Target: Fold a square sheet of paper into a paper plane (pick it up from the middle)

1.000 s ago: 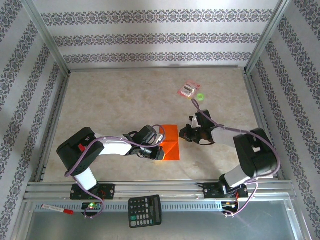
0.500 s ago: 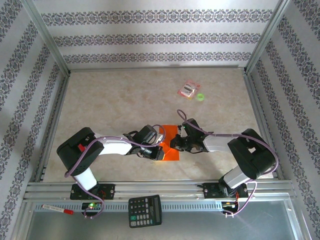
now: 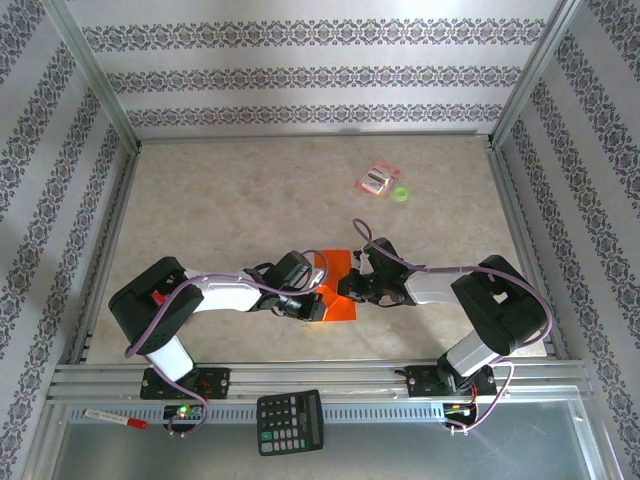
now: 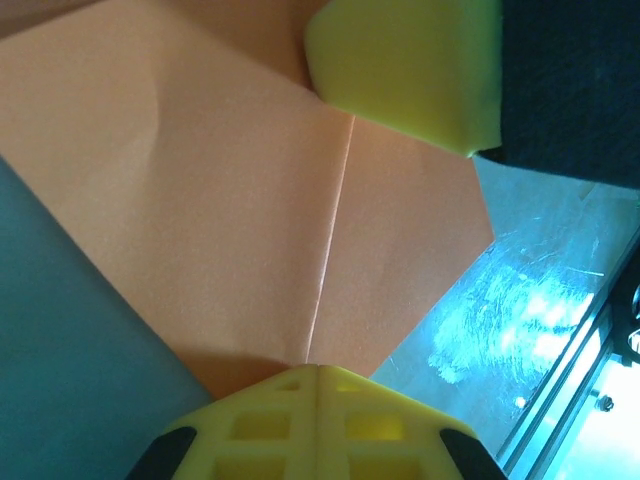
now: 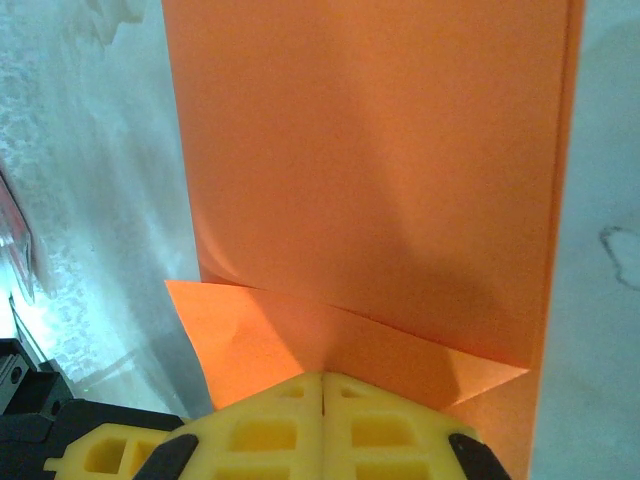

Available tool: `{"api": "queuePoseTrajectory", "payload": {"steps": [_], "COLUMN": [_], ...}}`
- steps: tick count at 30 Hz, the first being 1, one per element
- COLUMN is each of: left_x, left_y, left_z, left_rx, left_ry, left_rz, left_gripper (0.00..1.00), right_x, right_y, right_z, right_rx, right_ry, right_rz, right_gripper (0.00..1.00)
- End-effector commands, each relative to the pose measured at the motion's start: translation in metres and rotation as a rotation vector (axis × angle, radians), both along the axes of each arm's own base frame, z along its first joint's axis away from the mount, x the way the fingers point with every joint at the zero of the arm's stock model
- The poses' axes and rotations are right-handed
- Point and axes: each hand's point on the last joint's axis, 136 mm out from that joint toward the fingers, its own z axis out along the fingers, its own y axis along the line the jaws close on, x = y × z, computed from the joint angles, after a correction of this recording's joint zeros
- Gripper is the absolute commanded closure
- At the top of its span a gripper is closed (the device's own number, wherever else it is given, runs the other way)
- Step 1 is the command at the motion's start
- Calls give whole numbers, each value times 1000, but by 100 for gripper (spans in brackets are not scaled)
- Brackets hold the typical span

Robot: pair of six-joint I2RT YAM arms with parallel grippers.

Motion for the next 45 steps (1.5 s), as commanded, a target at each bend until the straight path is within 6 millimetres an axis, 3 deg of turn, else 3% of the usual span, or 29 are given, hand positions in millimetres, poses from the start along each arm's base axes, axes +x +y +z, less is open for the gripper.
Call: {"api": "queuePoseTrajectory", "payload": {"steps": [1,11,29,34,38,42,45], "left_x": [-35,-36,-57,-33,1,25,37], "left_y": [45,47,58,41,29,15,5], "left_z": [-35,-38,-28,14,39,41,32], "left_rx": [198,212,206,81,-16,-34,-12], "left_ry": [145,152,181,68,-16,-26,-21], "left_rz": [13,16,-9,25,112,143,135], "left_gripper": [100,100,100,100,100,100,100], "right_x": [-29,-45,-41,-36,-20,-12,-18], "right_y": [-45,-69,-70,-57,-29,-23,-41], "right_z": [-50,-59,-68,-61,-30,9,20], "right_rx": [-223,-384,-380,-329,-228,-188,-251], "right_ry": [143,191,208,179,78,-21,-33], "right_rz": [-64,-34,-53,-4,104,149,110], "right_gripper": [100,100,100,100,100,91,83]}}
